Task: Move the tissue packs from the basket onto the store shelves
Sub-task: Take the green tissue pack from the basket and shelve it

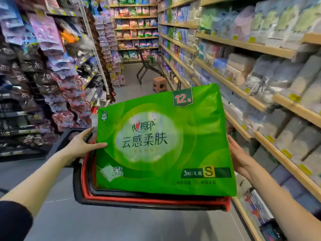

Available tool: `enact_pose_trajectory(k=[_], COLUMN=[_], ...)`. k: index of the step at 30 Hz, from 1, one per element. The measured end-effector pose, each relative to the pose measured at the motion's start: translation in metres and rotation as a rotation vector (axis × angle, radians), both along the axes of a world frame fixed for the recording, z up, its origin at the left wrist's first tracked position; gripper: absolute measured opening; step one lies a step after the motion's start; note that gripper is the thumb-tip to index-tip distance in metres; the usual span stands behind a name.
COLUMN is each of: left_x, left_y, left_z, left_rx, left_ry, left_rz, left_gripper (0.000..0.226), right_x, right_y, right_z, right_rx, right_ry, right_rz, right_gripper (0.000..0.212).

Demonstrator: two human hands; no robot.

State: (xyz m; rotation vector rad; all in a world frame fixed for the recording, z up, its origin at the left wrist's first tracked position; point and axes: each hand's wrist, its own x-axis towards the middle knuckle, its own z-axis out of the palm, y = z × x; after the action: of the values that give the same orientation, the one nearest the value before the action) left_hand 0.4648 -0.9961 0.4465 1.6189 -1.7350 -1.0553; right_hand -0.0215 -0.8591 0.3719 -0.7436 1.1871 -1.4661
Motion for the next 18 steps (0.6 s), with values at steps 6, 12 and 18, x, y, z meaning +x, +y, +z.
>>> enact_pose_trajectory(k=[6,12,18], left_x=[0.016,0.012,-0.003], left_y=[-0.11,-0.221,-0.333], left_z=[0.015,0.007,0.006], left_rx=[0.03,0.048,0.029], left_ry=[-0.057,-0.085,-0.089], left_rz=[-0.04,-0.011,0.054], left_gripper=[0.094,0.091,0.088], right_x=[0.017,0.012,-0.013], right_y=[-0.104,-0.225,-0.365], right_z=[-0.007,-0.009,-0.001], right_rx=[0.047,0.07,0.108], right_ry=[-0.054,-0.036,-0.061], right_rz=[-0.026,-0.023,0.006], right_gripper=[0.125,0.115,0.064])
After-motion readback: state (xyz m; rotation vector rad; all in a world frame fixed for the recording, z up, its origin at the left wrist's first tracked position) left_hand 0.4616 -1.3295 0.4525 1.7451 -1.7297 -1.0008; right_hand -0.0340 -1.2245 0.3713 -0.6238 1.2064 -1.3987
